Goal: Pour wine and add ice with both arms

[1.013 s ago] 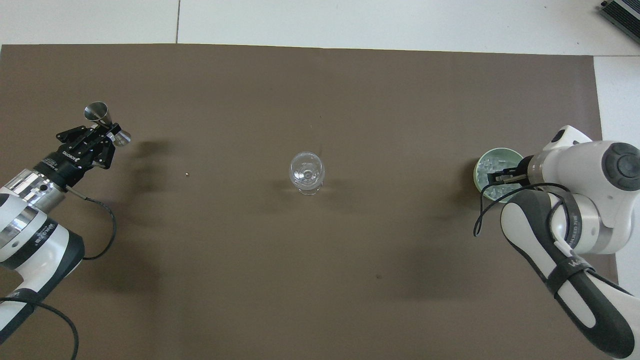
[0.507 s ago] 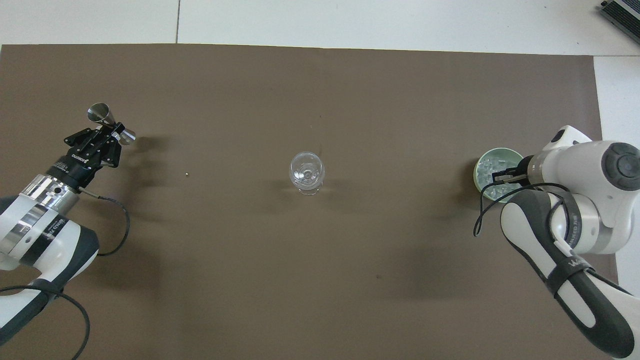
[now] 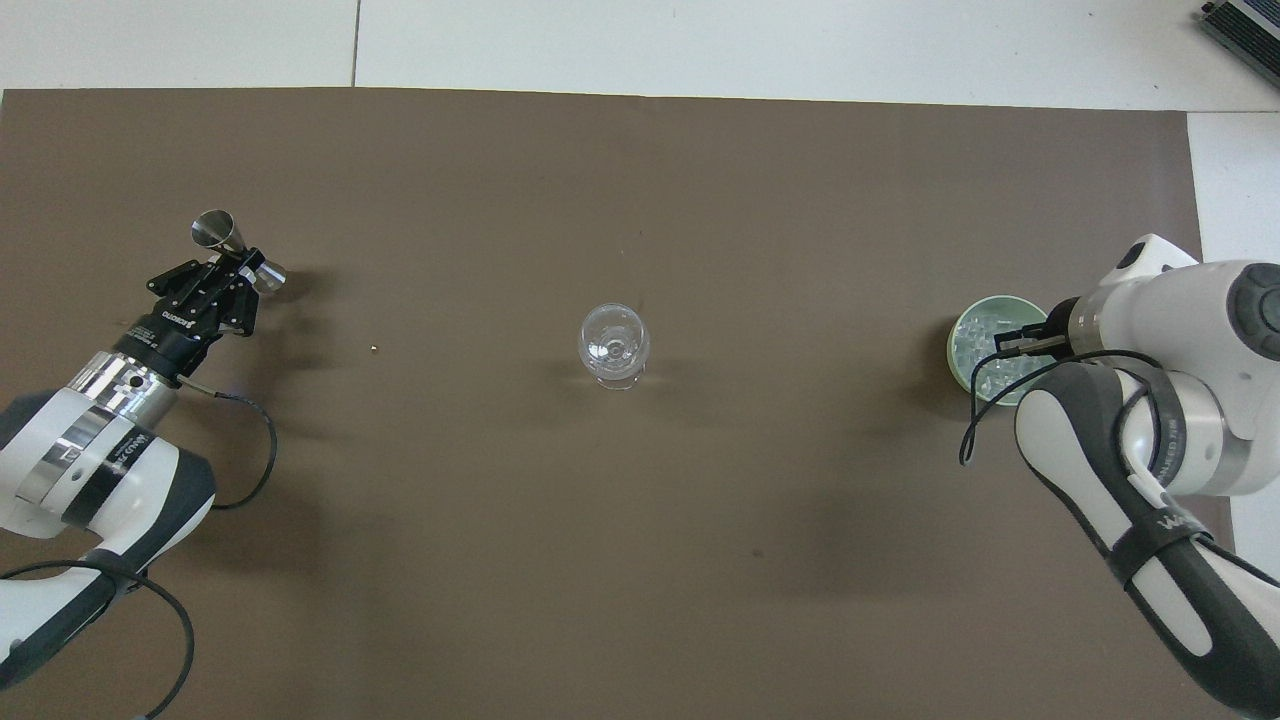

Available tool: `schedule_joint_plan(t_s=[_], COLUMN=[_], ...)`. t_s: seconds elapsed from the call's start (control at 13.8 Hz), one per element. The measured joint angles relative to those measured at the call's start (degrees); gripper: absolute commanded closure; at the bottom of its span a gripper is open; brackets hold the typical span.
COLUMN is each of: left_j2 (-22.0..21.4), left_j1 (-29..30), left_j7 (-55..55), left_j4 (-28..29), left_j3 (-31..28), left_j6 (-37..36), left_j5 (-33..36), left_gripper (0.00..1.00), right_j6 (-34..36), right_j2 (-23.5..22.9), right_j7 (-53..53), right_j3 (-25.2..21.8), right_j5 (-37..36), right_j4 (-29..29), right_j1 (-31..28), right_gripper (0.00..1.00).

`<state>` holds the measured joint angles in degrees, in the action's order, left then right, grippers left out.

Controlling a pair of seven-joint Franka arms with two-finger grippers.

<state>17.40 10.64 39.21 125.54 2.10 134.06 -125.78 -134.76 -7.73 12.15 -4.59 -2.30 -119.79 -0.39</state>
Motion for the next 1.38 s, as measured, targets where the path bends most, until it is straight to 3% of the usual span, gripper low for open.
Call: schedule_joint_plan(t_s=[0.29,0.65,0.72,0.87,0.94,1.09,1.23,1.38], left_j2=[0.81,1.26,1.26,1.27,1.27,1.27,1.27,1.27], left_j1=[-0.24,-0.44,-0.41,-0.39,-0.39,-0.39,-0.35,0.18], left_j7=[-0.97,-2.15,-2.17,-2.20,-2.24,-2.26,-2.28,-2.31], left_j4=[0.00,0.00,0.02,0.19,0.28,0.49,0.99,1.51], left_j3=[0.04,-0.11,-0.28,-0.47,-0.47,-0.47,-0.52,-0.61], left_j6=[0.00,0.00,0.00,0.00,0.00,-0.07,-0.28,-0.46], left_j5=[-0.21,-0.24,-0.25,-0.25,-0.25,-0.26,-0.28,-0.30], left_gripper=[1.00,0.99,0.89,0.39,0.31,0.28,0.00,0.00], right_j6=[9.16,17.46,18.48,18.78,18.16,14.49,10.58,6.06], right_j2=[2.78,5.13,5.15,5.15,5.13,4.94,4.62,3.96], right_j7=[-3.64,-16.94,-20.44,-29.19,-34.02,-42.79,-48.43,-52.86], right_j3=[1.37,9.05,11.04,16.31,19.27,25.07,28.86,31.65], right_j5=[0.00,0.02,0.03,0.11,0.14,0.14,0.47,2.28], right_j4=[5.58,11.66,13.25,15.57,16.02,16.12,16.12,16.14], right_j1=[0.08,0.34,0.45,0.64,0.78,0.99,1.09,1.22], right_gripper=[1.00,1.00,1.00,1.00,1.00,1.00,1.00,1.00])
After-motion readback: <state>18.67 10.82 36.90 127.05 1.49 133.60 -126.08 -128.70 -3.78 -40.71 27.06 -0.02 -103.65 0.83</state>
